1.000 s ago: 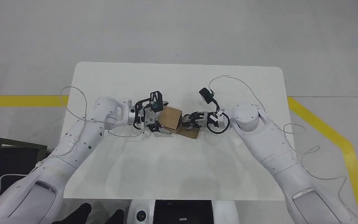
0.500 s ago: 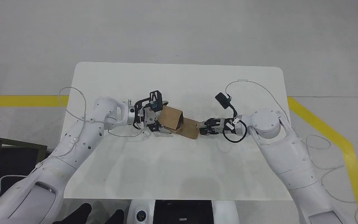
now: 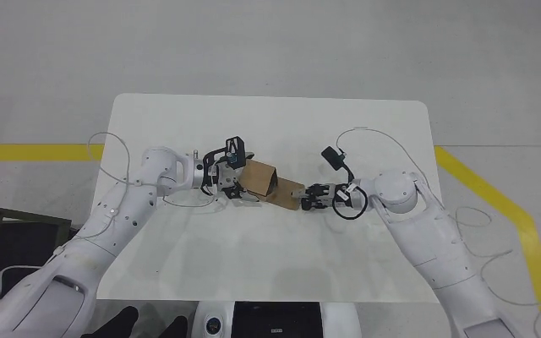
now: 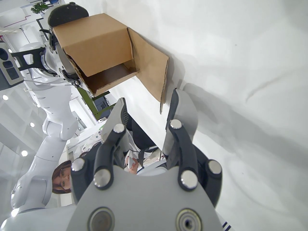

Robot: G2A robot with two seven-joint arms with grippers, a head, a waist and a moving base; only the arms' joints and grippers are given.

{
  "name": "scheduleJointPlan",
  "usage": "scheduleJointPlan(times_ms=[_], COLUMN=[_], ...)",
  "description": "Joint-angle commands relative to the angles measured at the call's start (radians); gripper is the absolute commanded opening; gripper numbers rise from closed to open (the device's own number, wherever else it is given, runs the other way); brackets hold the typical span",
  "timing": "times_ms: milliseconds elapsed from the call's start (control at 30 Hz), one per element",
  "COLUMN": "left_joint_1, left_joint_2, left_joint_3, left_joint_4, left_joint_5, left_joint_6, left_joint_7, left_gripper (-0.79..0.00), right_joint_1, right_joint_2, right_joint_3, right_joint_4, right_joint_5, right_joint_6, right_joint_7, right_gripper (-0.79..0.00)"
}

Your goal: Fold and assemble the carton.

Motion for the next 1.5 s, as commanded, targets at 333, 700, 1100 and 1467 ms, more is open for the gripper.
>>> scheduleJointPlan(times_ms=[333, 700, 1100, 1467], left_joint_1=[0.004, 0.006, 0.006, 0.005], left_joint_2=[0.0, -0.001, -0.001, 0.0], left_joint_3=[-0.01, -0.01, -0.012, -0.01], left_joint_4=[0.001, 0.0, 0.002, 0.003], left_joint_5=[0.001, -0.001, 0.002, 0.0], left_joint_6=[0.0, 0.0, 0.0, 0.0], left_joint_7=[-0.006, -0.009, -0.01, -0.014], left_gripper=[0.0, 0.0, 0.0, 0.0], right_joint_1=[0.076, 0.076, 0.104, 0.114], right_joint_2=[-0.032, -0.038, -0.059, -0.067], right_joint_3=[-0.071, -0.049, -0.086, -0.1], right_joint_4=[0.1, 0.12, 0.151, 0.188], right_joint_5=[0.105, 0.237, 0.307, 0.295], right_joint_6=[-0.08, -0.174, -0.236, -0.25], right_joint_7=[-0.011, 0.023, -0.004, -0.043], right_gripper=[-0.465, -0.477, -0.505, -0.606])
